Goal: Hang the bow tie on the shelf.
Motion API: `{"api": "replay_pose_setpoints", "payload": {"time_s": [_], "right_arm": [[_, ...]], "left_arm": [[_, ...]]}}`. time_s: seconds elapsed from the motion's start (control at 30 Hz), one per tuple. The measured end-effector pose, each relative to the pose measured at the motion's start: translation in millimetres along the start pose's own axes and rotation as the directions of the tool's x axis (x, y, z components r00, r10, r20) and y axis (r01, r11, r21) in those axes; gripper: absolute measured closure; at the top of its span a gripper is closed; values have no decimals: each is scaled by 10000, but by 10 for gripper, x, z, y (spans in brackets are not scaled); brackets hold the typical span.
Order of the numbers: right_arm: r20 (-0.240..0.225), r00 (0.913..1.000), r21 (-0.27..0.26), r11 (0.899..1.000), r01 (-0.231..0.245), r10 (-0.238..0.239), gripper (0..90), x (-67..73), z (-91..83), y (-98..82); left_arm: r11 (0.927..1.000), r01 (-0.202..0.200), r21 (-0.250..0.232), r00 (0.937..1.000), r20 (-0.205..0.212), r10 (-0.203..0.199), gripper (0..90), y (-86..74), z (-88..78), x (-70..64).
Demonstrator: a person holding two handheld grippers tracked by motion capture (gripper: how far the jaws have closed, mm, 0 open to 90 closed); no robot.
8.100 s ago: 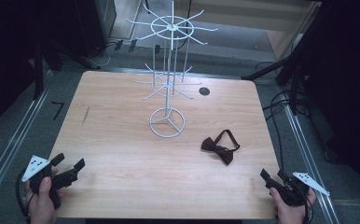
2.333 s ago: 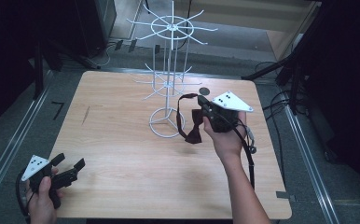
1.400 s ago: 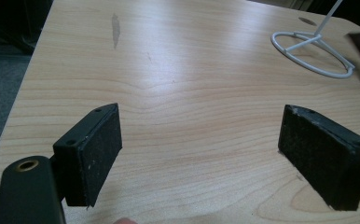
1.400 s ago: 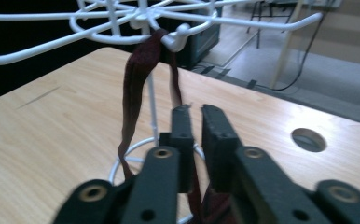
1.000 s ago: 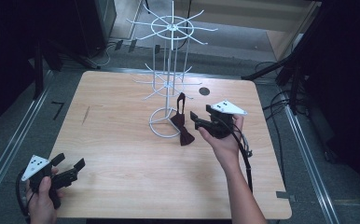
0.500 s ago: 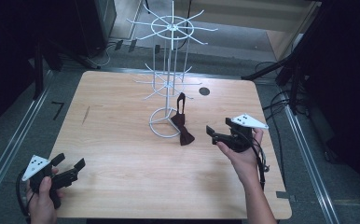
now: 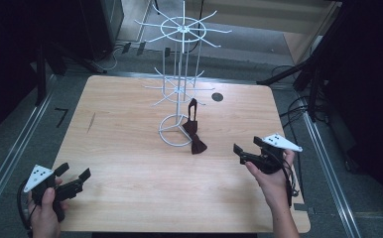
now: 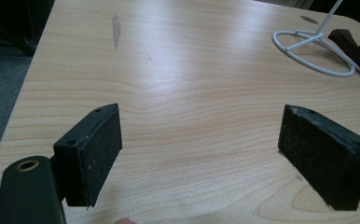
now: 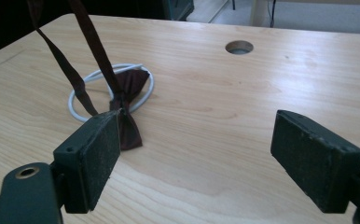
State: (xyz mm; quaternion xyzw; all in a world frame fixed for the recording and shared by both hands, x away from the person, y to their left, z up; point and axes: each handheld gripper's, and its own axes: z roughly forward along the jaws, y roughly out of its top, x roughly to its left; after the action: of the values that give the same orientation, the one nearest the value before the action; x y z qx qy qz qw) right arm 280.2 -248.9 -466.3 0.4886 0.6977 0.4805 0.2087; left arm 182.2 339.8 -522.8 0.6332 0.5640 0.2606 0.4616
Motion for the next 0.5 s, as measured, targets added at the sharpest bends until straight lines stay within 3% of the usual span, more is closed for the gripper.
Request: {"api": "replay_pose_setpoints", "payload": {"time_s": [0.5], "right_arm": [[349, 9977, -87, 9983, -577, 580, 132, -322, -280, -326]], "left_arm": [[10000, -30, -9, 10000, -36, 30, 144, -1, 5, -10]]}}
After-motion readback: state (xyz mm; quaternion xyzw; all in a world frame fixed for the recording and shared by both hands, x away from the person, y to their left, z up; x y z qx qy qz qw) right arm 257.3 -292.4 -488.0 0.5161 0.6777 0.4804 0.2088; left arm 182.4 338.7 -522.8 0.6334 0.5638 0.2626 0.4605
